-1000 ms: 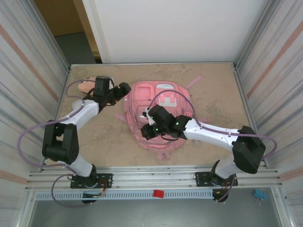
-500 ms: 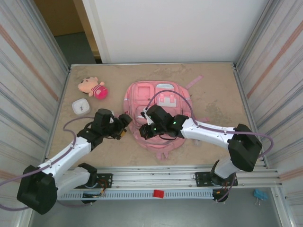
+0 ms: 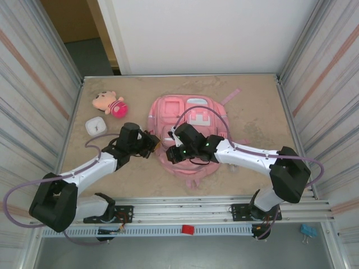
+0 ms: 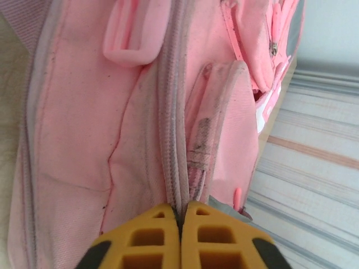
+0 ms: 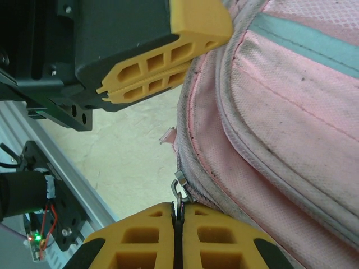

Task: Pack the student bag

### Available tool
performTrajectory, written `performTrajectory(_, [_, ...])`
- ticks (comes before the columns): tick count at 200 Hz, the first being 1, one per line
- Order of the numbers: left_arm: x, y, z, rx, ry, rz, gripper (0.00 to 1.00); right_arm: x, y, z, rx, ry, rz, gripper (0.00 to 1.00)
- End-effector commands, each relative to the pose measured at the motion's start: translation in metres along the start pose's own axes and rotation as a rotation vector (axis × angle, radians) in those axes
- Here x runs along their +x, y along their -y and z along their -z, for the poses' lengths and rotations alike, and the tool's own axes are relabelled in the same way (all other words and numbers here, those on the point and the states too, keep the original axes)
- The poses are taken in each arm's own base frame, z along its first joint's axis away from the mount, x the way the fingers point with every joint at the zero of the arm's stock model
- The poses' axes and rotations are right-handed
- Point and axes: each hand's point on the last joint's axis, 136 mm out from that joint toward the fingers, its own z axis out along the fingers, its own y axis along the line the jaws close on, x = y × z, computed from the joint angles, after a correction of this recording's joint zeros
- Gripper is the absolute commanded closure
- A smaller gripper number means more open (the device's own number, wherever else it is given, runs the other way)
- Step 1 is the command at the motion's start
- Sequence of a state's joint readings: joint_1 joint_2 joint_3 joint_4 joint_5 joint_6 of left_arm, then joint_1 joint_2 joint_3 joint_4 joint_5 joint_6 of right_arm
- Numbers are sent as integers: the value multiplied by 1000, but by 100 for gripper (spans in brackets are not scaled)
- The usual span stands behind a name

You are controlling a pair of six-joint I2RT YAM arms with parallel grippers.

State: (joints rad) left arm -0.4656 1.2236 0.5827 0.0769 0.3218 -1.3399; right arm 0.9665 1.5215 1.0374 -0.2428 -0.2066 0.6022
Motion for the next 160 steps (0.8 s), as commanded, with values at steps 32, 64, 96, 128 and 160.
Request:
performTrajectory(32, [-47,-32,23,-94,49,-37,100,16,27,42,14,4,-37,100])
performTrajectory(64, [-69,-51,41,-131,52,-54,100,33,82,73,103,14,-111,100])
performTrajectory(96, [-81,-45,54,-150,63,-135,100,27,108,94,88,61,-173,100])
performTrajectory(128, [-72,-24,66,-159,79,-368,43,11,82,95,-32,65,-109,100])
performTrajectory(160, [-28,29,77,-68,112,-920,31,1,62,96,-116,60,-60,100])
